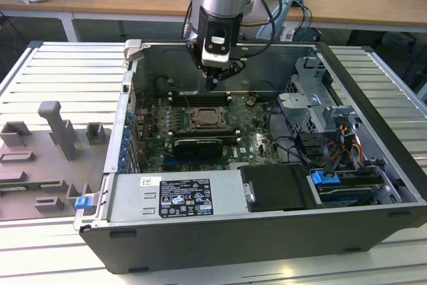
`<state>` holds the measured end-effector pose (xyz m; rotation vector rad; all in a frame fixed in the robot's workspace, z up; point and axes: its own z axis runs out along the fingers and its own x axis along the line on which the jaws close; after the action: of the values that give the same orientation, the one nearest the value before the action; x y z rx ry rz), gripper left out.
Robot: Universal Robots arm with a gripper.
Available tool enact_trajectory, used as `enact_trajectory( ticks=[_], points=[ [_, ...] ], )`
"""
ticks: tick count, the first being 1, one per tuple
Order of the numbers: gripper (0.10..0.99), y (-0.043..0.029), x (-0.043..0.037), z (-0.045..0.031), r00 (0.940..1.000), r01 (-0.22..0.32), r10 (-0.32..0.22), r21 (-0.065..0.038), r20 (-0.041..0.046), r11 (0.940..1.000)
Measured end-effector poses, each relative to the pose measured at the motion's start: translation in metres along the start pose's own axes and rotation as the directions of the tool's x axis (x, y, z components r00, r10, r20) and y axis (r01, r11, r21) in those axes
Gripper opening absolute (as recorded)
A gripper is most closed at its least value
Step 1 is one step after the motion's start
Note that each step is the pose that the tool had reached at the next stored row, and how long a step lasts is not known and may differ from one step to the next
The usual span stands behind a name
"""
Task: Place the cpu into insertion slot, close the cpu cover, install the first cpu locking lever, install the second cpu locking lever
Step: 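Install the first cpu locking lever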
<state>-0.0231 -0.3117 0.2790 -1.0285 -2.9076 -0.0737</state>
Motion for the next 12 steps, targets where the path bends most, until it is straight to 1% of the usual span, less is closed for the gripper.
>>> enact_trajectory(
  ticks=[3, 9, 12],
  points=[
    [0.106, 0.0000, 0.0000, 0.0000, 0.9997, 0.024, -0.024, 0.002, -0.0007, 0.9997],
    [0.106, 0.0000, 0.0000, 0.0000, 0.9988, 0.050, -0.050, 0.003, -0.0014, 0.9988],
    [0.106, 0.0000, 0.0000, 0.0000, 0.9974, 0.072, -0.072, 0.005, -0.0020, 0.9974]
  ],
)
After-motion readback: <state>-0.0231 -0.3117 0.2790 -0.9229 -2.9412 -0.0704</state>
